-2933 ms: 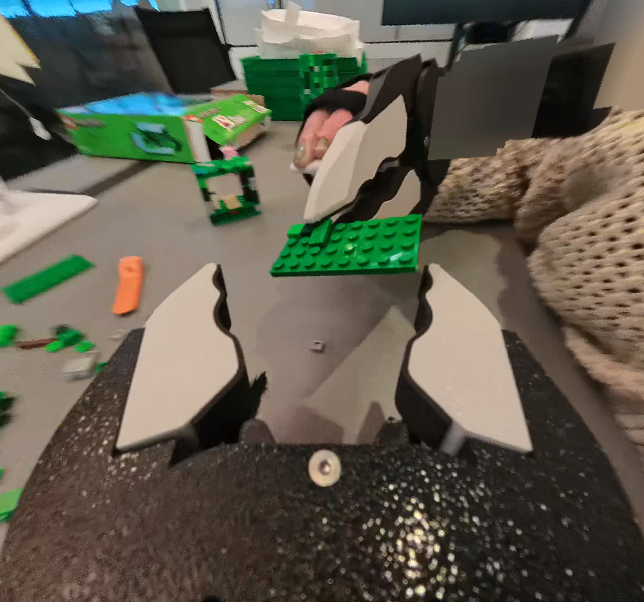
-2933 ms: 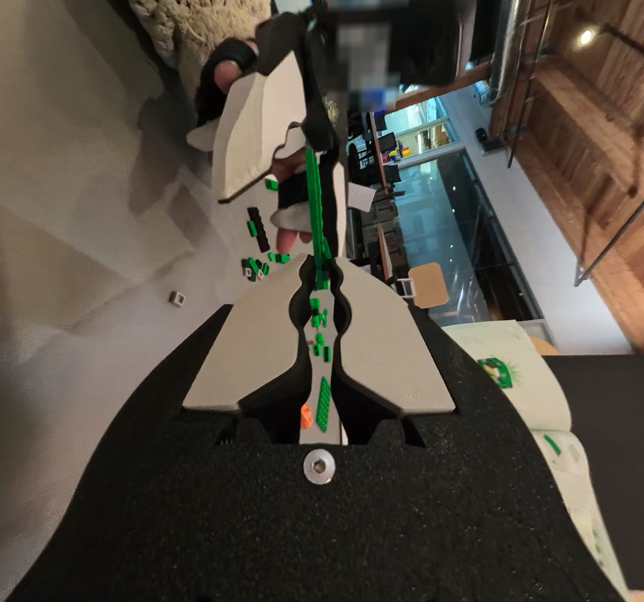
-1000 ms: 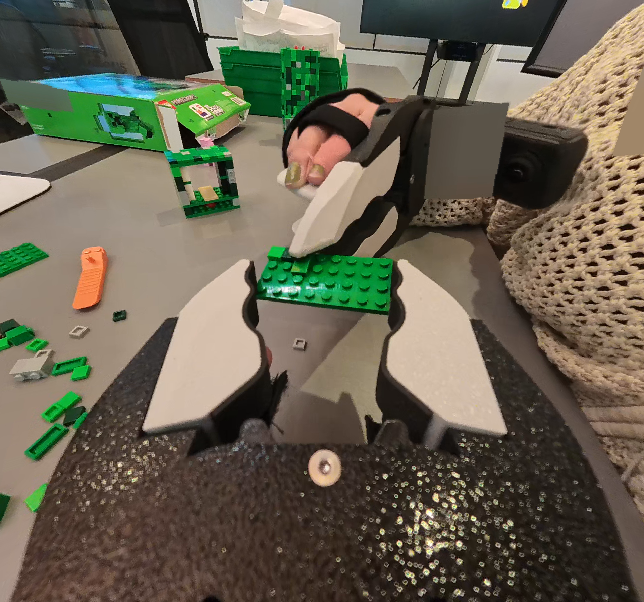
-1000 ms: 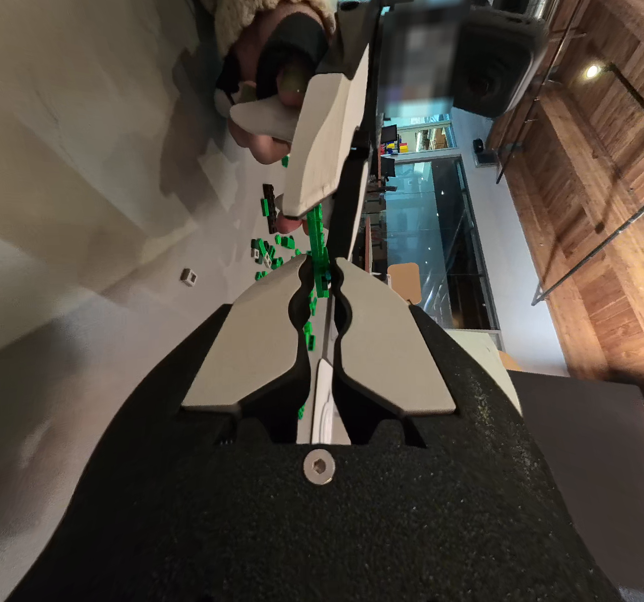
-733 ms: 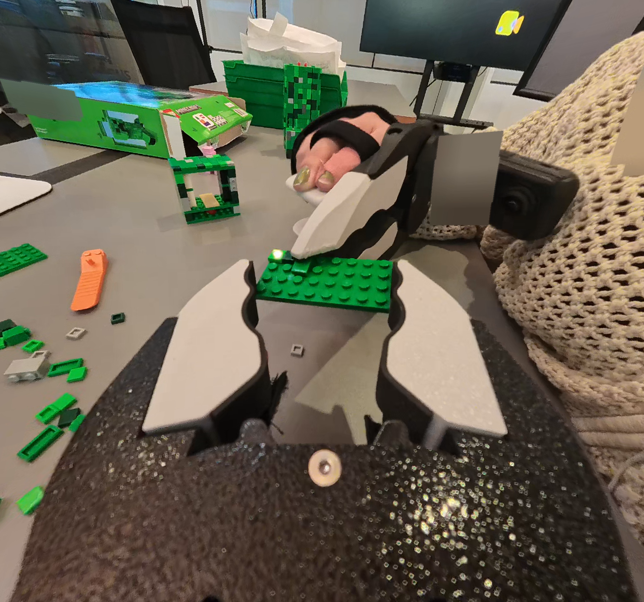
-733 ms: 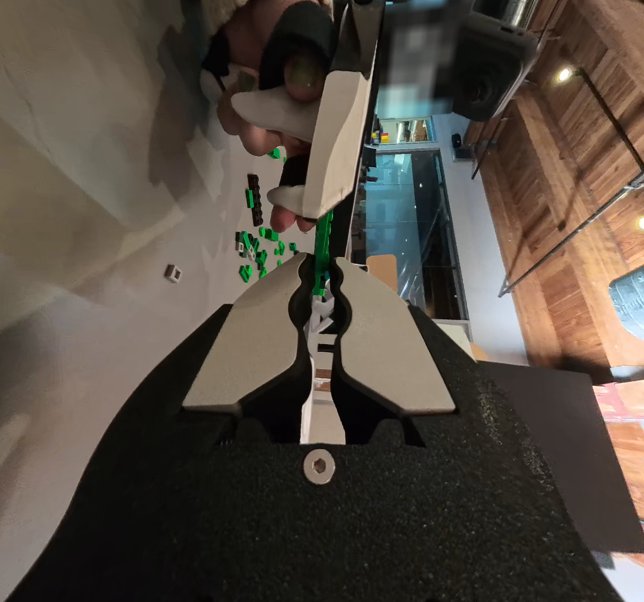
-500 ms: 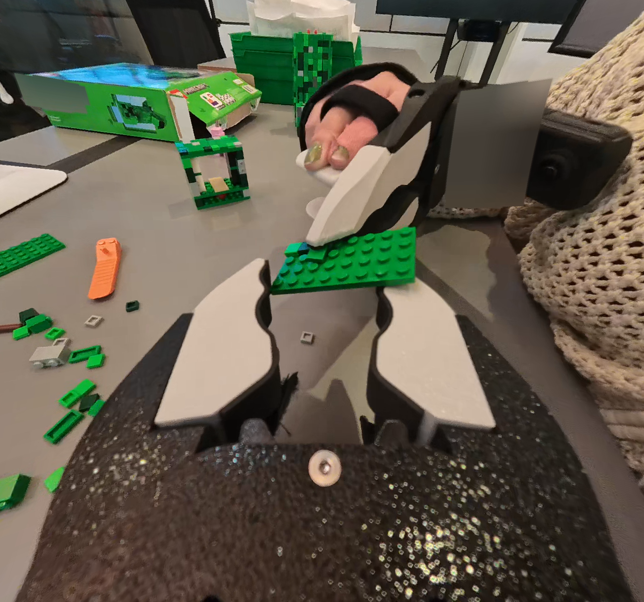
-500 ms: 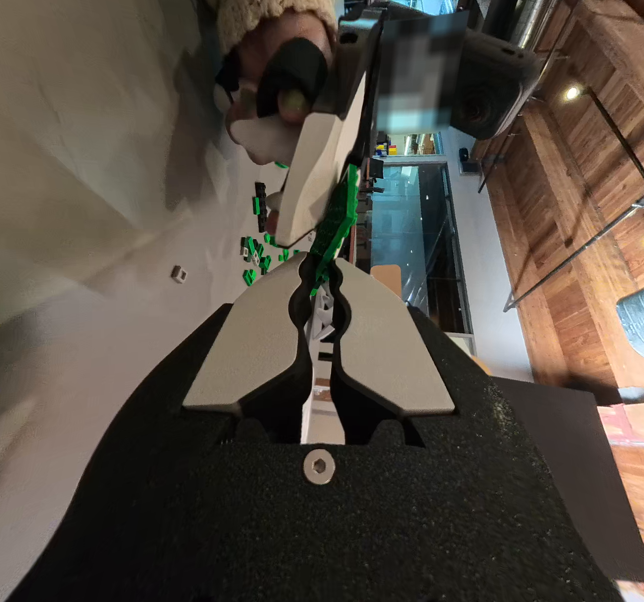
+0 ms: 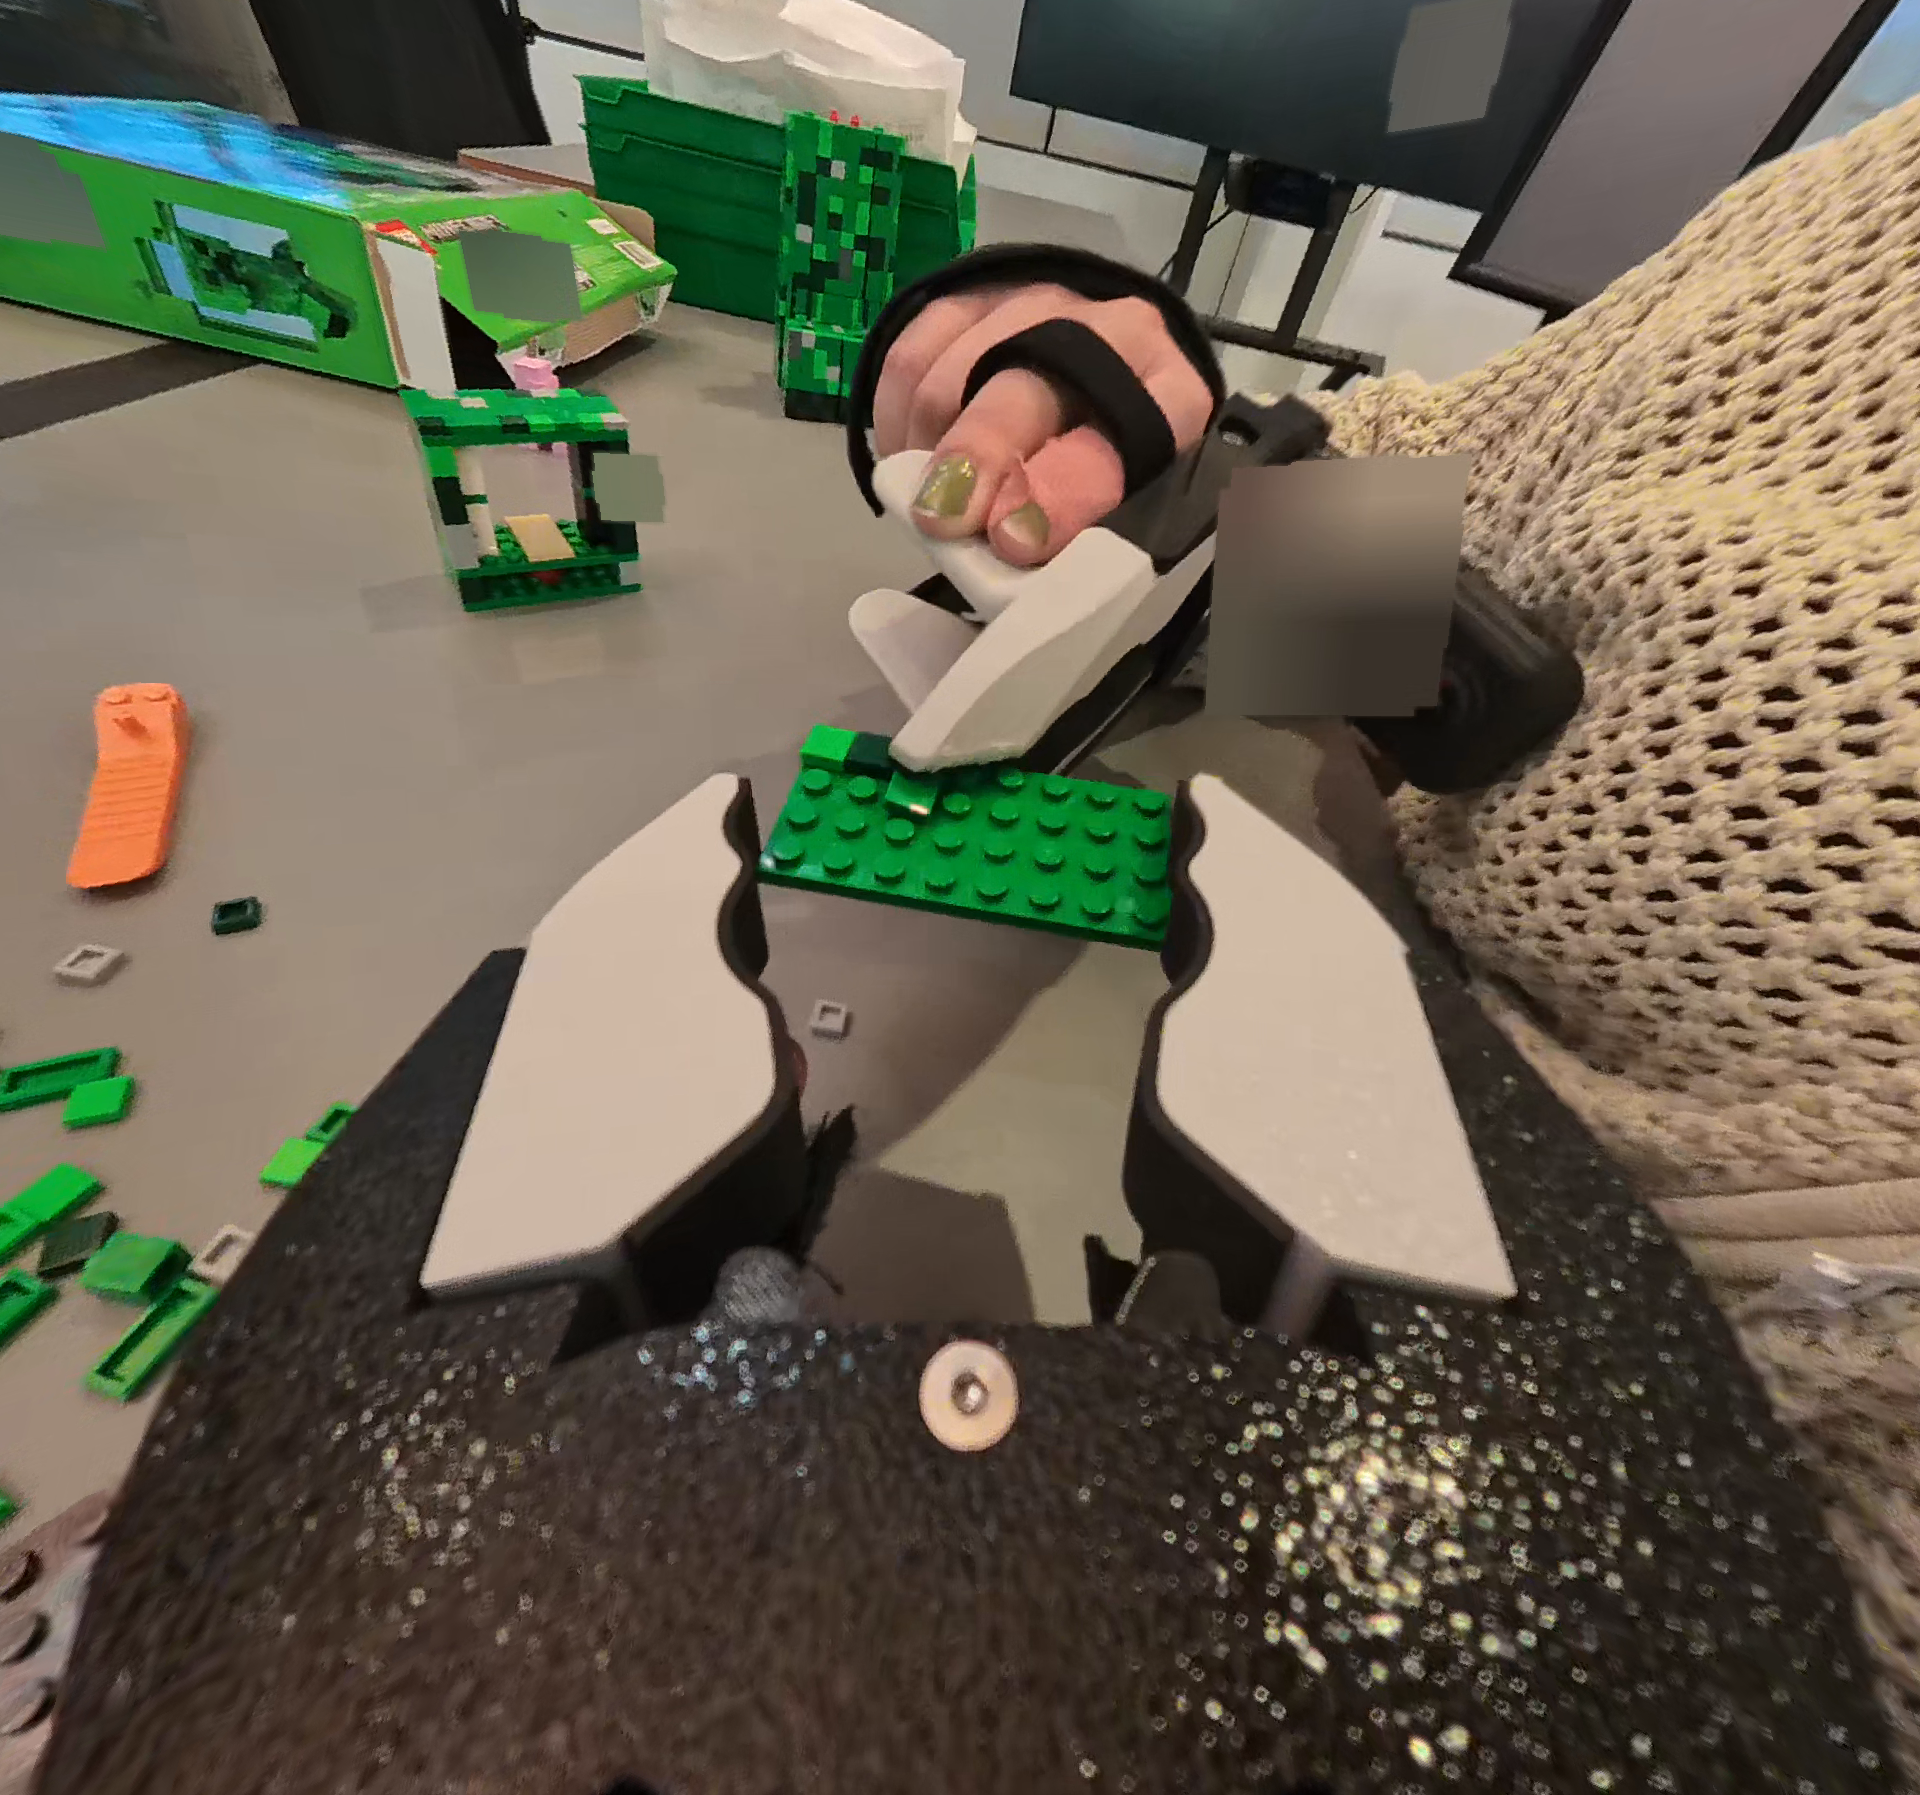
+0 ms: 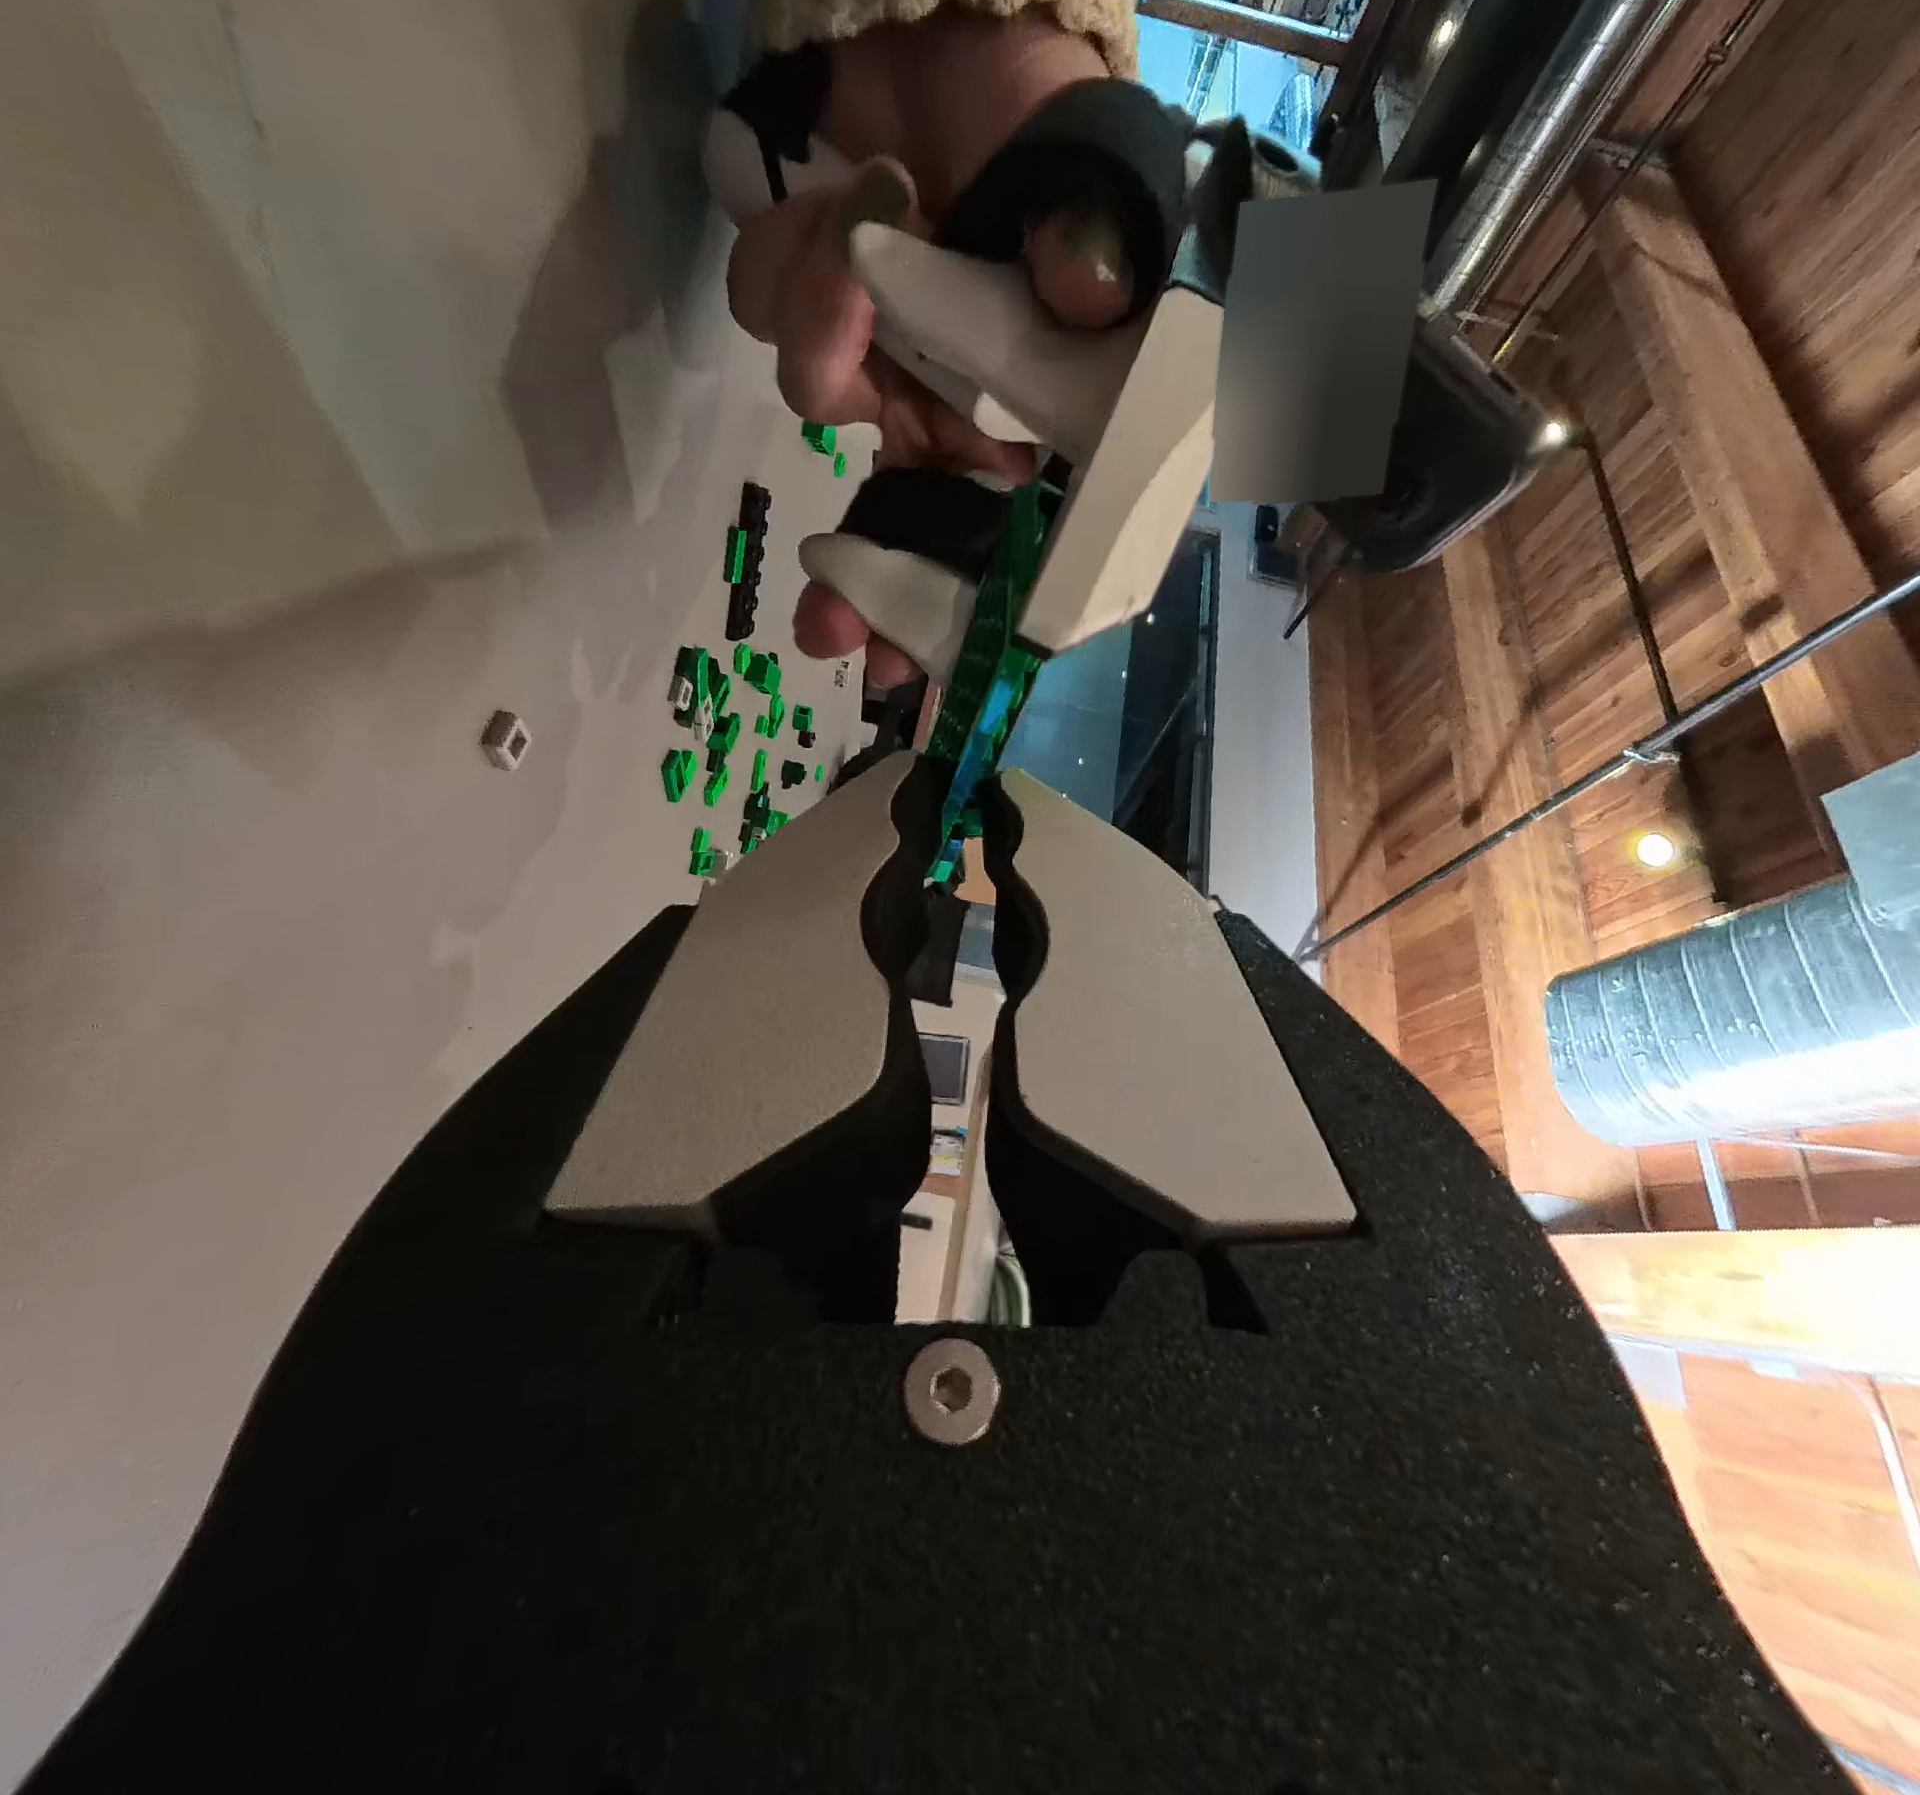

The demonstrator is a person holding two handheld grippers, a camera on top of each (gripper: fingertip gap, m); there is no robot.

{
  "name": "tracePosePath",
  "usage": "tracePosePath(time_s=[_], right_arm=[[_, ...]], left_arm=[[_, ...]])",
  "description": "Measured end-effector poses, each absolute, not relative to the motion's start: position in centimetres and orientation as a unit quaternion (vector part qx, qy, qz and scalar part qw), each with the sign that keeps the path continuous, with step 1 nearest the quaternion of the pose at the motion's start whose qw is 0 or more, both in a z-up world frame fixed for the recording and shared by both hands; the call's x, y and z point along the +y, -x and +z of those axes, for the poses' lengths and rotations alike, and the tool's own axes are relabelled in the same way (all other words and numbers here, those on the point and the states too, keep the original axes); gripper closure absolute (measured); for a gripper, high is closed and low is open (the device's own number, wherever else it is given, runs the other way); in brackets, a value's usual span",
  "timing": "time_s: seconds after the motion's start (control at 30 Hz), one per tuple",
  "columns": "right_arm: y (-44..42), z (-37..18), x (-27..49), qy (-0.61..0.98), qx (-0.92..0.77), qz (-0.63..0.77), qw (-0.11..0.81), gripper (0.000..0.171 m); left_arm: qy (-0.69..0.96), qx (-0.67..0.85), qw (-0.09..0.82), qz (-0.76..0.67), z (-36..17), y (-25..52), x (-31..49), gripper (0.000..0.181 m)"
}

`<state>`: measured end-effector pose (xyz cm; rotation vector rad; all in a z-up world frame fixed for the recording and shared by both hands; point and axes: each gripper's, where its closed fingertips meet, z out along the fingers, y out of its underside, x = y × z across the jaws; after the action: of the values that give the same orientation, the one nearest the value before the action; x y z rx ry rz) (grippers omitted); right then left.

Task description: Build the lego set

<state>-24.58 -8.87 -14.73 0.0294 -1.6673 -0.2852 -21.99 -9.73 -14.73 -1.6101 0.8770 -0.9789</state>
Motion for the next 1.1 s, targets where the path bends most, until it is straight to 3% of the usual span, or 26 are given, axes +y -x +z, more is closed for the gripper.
tracePosePath(time_s=[0.3, 0.4, 0.5, 0.57, 0.73, 1.1], right_arm=[[24.9, -14.1, -8.3, 0.021, -0.725, -0.136, 0.675, 0.164], [24.7, -14.5, -7.4, 0.06, -0.742, -0.108, 0.659, 0.164], [24.5, -14.7, -7.0, 0.112, -0.76, -0.04, 0.639, 0.165], [24.4, -14.9, -7.1, 0.142, -0.77, 0.006, 0.622, 0.165], [24.2, -15.2, -7.4, 0.19, -0.784, 0.092, 0.584, 0.164], [23.7, -15.0, -7.9, 0.236, -0.789, 0.186, 0.535, 0.161]], left_arm=[[0.656, 0.357, 0.545, -0.381, -14.0, 22.3, -9.1, 0.107], [0.63, 0.393, 0.615, -0.267, -13.3, 23.3, -8.3, 0.093], [0.54, 0.482, 0.689, -0.039, -12.8, 24.3, -8.1, 0.112], [0.5, 0.525, 0.686, 0.061, -13.5, 24.1, -8.1, 0.126], [0.46, 0.548, 0.687, 0.129, -13.9, 23.9, -8.2, 0.173], [0.426, 0.574, 0.68, 0.165, -14.1, 23.2, -8.7, 0.177]])
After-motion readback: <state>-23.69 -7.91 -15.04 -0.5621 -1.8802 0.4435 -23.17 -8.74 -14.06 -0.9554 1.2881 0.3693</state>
